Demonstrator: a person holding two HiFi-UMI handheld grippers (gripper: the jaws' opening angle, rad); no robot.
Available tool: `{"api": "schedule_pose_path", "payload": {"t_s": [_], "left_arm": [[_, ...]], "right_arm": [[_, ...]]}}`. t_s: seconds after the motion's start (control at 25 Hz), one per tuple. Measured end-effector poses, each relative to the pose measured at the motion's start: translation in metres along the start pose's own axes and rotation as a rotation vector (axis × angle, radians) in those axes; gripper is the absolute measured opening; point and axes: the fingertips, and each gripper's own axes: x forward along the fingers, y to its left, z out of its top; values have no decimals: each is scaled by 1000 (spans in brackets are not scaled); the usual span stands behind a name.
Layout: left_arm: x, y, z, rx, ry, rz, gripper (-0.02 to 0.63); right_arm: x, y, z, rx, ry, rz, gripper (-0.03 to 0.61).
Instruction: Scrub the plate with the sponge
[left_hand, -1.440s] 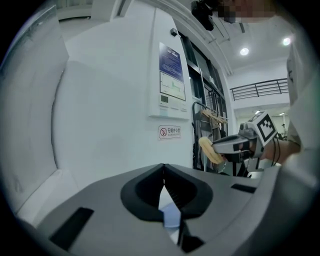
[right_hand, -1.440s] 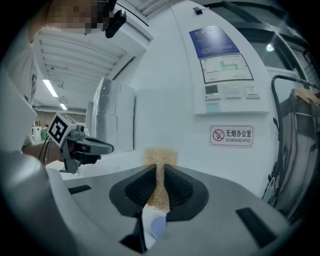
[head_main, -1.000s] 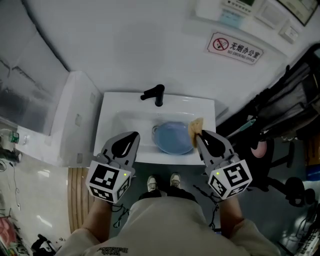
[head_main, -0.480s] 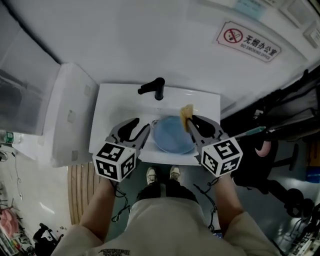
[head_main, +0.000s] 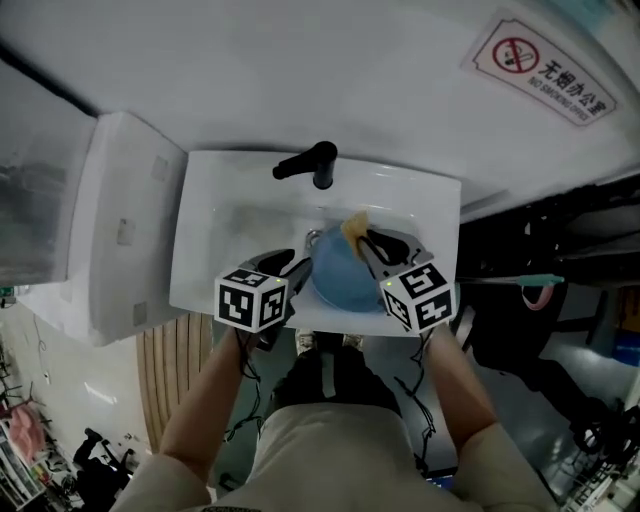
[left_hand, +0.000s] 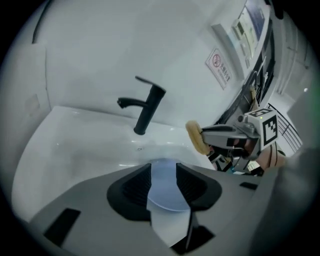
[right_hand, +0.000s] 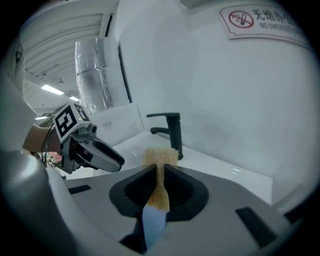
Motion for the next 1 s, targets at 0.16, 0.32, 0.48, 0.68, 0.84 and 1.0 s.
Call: {"api": "schedule_pose_path", "payload": {"t_s": [0.16,0.32,0.48,0.68,0.84,1.0], "left_arm": [[36,14,-34,-75,106,-33,172],[69,24,-62,-108,203,-45,187],[95,41,-85,-144,281,-30,193],[117,54,-102,-173,359,-37,189],[121,56,-107,-207,373,-40,123],[125,59,-111,-219,373,-17,89]], "right_arm": [[35,2,-35,0,82,44,58],[65,6,-70,0,165,87,58],[89,12,-103,-10,245,132,58],[116,17,-135,-31,328,189,58],[130,21,-152,-36,376,223,60],[145,26,-162,-51,421,256,61]]}}
